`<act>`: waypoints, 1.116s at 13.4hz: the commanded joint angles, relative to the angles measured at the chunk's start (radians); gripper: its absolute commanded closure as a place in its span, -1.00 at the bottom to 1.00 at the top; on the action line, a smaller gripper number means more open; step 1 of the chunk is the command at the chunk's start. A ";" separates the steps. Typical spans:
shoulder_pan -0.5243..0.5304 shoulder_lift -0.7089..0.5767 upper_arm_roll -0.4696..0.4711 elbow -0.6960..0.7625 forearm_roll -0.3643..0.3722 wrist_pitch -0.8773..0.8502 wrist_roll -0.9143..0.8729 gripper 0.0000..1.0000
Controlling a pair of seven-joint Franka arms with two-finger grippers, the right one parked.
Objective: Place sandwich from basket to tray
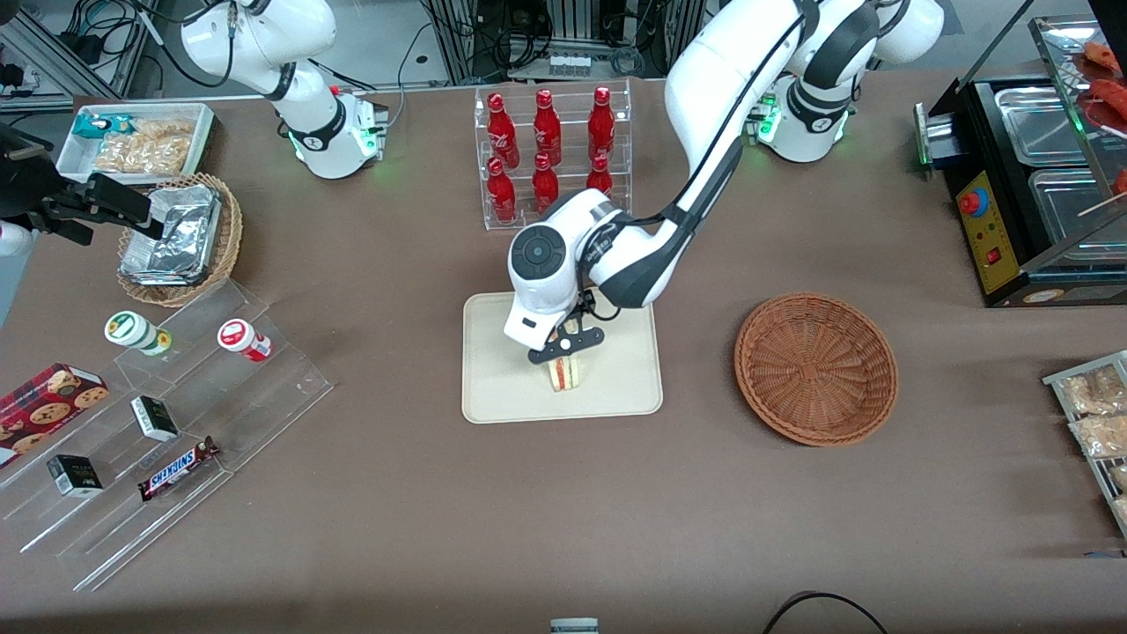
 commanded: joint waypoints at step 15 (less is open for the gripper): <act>0.312 -0.488 0.015 -0.385 0.032 -0.295 0.484 -1.00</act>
